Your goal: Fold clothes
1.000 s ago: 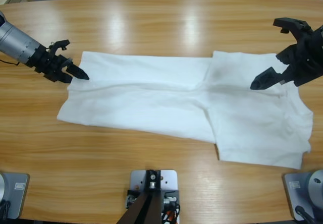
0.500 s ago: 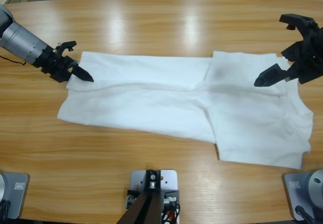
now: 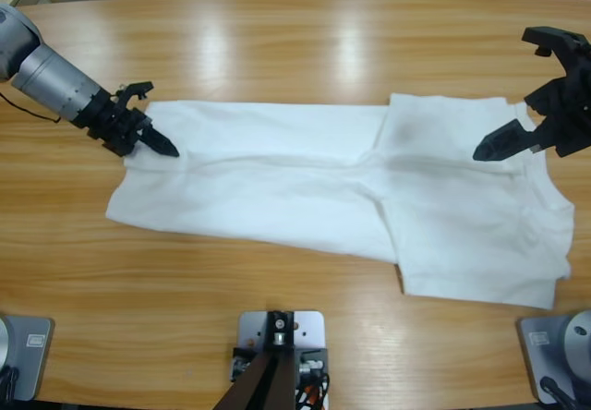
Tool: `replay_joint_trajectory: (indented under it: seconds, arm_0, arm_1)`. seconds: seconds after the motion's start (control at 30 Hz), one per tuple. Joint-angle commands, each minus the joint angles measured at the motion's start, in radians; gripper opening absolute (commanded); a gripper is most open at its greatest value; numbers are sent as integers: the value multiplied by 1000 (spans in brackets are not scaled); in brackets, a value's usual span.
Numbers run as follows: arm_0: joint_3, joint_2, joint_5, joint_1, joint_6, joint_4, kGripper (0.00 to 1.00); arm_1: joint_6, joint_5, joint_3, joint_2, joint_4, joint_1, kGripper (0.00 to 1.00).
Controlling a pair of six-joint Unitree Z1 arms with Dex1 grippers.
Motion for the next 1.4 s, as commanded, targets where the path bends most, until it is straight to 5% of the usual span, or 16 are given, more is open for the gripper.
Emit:
replay_joint_trajectory:
  seconds: [0.03, 0.23, 0.6, 1.4]
  arm_0:
    - [28, 76, -15, -10, 3, 14, 0]
    - [43, -8, -7, 27, 14, 13, 0]
    - [15, -75, -24, 346, 100, 42, 0]
    - [-618, 31, 161, 586, 96, 530, 0]
  arm_1:
    - [-18, -16, 30, -17, 4, -23, 1000]
    - [-23, -17, 27, -7, 3, -24, 977]
    - [-26, -18, 33, -15, 3, -48, 936]
    - [-72, -10, 56, -36, 8, -114, 938]
